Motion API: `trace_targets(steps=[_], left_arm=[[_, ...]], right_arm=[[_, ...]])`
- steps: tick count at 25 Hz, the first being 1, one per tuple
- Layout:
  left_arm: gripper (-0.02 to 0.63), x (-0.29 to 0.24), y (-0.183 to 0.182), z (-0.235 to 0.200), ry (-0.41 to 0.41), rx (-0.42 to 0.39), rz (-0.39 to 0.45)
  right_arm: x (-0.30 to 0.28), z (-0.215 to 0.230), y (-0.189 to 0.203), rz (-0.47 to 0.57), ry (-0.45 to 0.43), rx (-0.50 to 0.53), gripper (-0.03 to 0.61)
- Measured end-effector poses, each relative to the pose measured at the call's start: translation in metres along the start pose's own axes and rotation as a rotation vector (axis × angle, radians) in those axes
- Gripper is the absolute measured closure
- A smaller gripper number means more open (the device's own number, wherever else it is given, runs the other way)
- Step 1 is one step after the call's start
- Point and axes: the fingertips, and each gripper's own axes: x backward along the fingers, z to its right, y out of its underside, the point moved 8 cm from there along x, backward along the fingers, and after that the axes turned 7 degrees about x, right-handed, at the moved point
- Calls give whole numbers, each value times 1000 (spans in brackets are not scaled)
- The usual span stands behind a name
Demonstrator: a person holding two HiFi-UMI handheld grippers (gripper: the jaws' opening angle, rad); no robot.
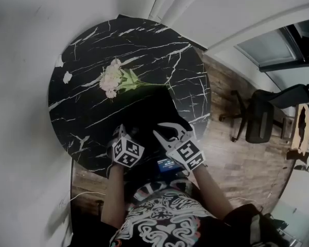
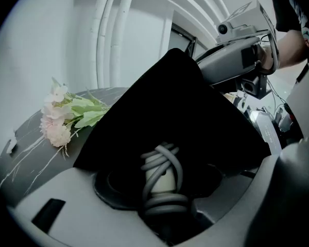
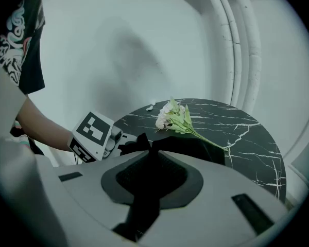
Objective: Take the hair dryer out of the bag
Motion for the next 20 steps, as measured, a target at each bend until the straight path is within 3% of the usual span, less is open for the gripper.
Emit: trace_targets(steps=[8,10,11,13,20], left_arm=[[380,-1,0,0,1,3,-7],[380,-1,0,0,1,2,-6],[380,-1,1,0,2,2,-6],[380,-1,2,0,1,5,-5],[380,0,3,-1,0,3,-13]], right_arm=[[24,49,16,42,141,-157,549],[24,60,23,37,132,-211,523],[24,64,26,35,114,-243,469],[21,71,31,30,85,-292,425],[16,99,47,94,54,-491,420]])
